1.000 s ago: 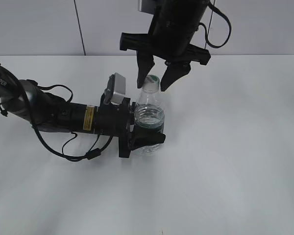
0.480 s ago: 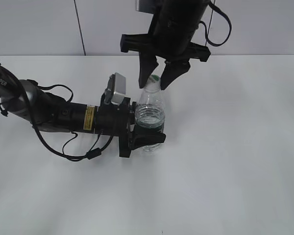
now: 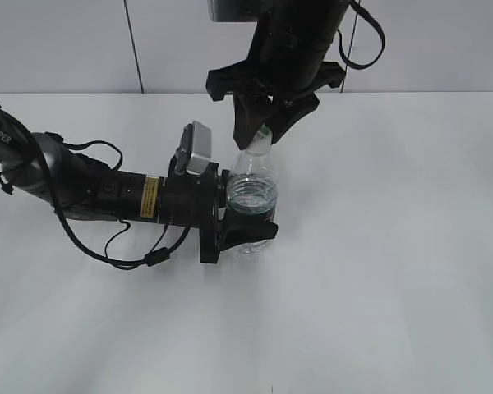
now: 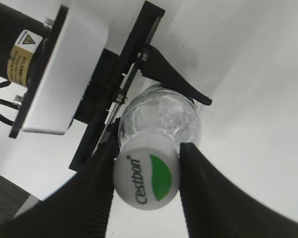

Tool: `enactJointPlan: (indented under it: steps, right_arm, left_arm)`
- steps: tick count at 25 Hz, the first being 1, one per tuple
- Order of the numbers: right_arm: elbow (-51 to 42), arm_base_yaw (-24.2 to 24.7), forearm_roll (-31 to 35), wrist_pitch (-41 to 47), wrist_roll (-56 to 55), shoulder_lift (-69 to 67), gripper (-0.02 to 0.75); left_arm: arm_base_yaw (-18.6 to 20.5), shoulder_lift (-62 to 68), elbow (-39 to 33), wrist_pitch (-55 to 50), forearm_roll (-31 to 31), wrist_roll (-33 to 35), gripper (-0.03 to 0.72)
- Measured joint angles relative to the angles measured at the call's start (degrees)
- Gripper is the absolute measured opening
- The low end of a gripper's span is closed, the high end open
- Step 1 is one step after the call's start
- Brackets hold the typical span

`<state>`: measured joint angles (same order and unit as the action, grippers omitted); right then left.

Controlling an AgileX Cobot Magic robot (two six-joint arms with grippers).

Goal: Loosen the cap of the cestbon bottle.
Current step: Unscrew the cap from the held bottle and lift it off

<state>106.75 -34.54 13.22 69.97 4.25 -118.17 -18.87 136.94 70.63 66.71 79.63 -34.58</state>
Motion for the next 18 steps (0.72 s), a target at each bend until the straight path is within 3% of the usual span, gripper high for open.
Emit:
enactJointPlan:
  steps: [18]
  right_arm:
    - [0.0,0.0,2.0,-0.33,30.73,-0.07,0.302]
  left_arm:
    - [0.0,0.0,0.0,0.05,0.72,0.44,0.41]
